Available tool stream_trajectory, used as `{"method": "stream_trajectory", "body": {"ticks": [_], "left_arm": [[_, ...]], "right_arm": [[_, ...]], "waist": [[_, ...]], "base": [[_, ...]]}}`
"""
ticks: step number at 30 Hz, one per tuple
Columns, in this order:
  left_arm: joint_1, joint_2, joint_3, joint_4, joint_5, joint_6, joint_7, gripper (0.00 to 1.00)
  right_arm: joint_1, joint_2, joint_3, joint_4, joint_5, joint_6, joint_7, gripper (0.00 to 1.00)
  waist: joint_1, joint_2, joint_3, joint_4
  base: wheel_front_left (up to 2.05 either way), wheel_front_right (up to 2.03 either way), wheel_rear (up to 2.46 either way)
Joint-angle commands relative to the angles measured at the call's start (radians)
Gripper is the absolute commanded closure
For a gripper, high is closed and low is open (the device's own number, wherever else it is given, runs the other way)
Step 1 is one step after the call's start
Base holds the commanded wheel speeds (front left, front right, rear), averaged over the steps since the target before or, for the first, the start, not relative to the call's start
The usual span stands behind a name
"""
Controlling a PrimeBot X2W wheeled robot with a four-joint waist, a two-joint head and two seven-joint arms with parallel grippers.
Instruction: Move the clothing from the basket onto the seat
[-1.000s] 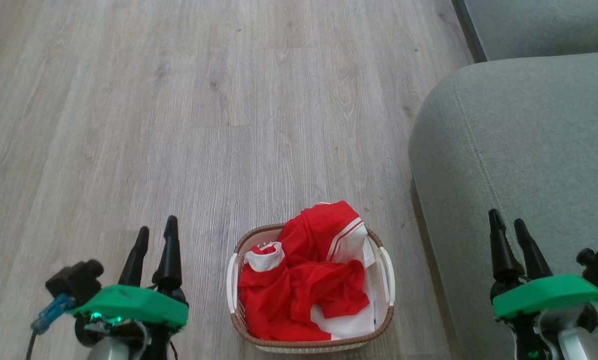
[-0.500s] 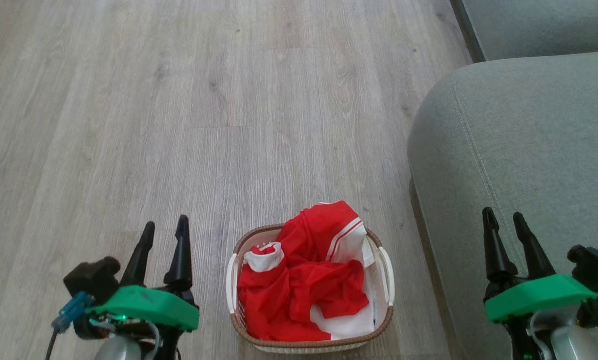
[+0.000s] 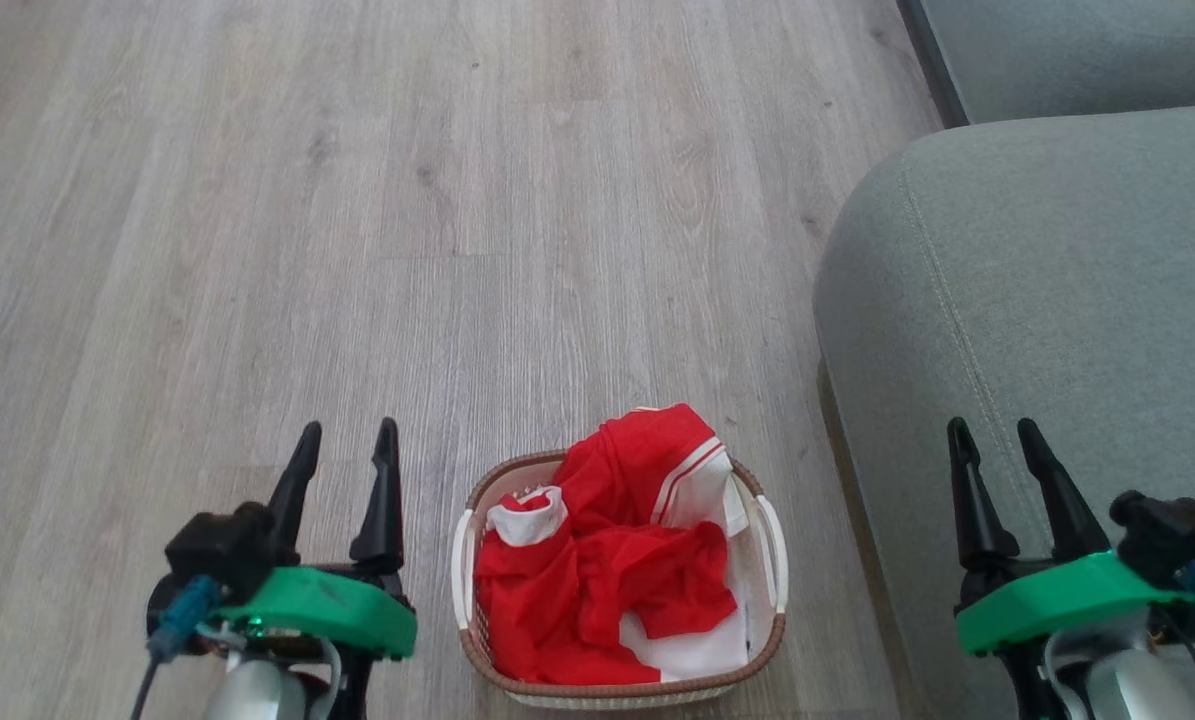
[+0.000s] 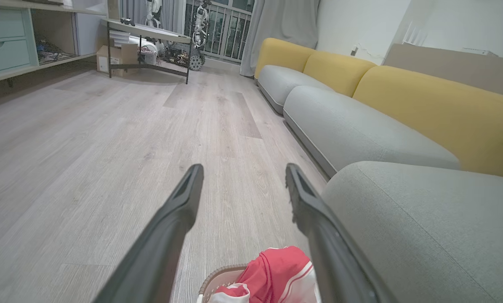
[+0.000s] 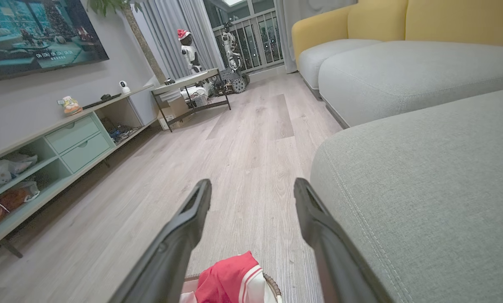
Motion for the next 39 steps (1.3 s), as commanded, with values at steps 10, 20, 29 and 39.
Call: {"method": "stream_trajectory", "body": {"ticks": [10, 20, 29, 39], "left_arm": [[-0.058, 0.015, 0.002, -0.052, 0.144, 0.019, -0.042, 0.00], [-0.060, 0.015, -0.002, -0.048, 0.169, 0.023, -0.049, 0.00], [-0.058, 0.015, -0.001, -0.047, 0.168, 0.023, -0.049, 0.00], [-0.058, 0.015, -0.002, -0.047, 0.158, 0.022, -0.049, 0.00]], "right_arm": [[-0.024, -0.030, 0.034, -0.044, -0.126, 0.000, -0.046, 0.00], [-0.024, -0.034, 0.038, -0.045, -0.151, 0.000, -0.052, 0.00], [-0.023, -0.034, 0.041, -0.045, -0.149, 0.000, -0.052, 0.00], [-0.025, -0.033, 0.044, -0.045, -0.148, 0.000, -0.052, 0.00]], "waist": [[0.0000, 0.0000, 0.000, -0.001], [0.0000, 0.0000, 0.000, -0.002], [0.0000, 0.0000, 0.000, -0.002], [0.0000, 0.0000, 0.006, -0.006]], "base": [[0.00, 0.00, 0.00], [0.00, 0.00, 0.00], [0.00, 0.00, 0.00], [0.00, 0.00, 0.00]]}}
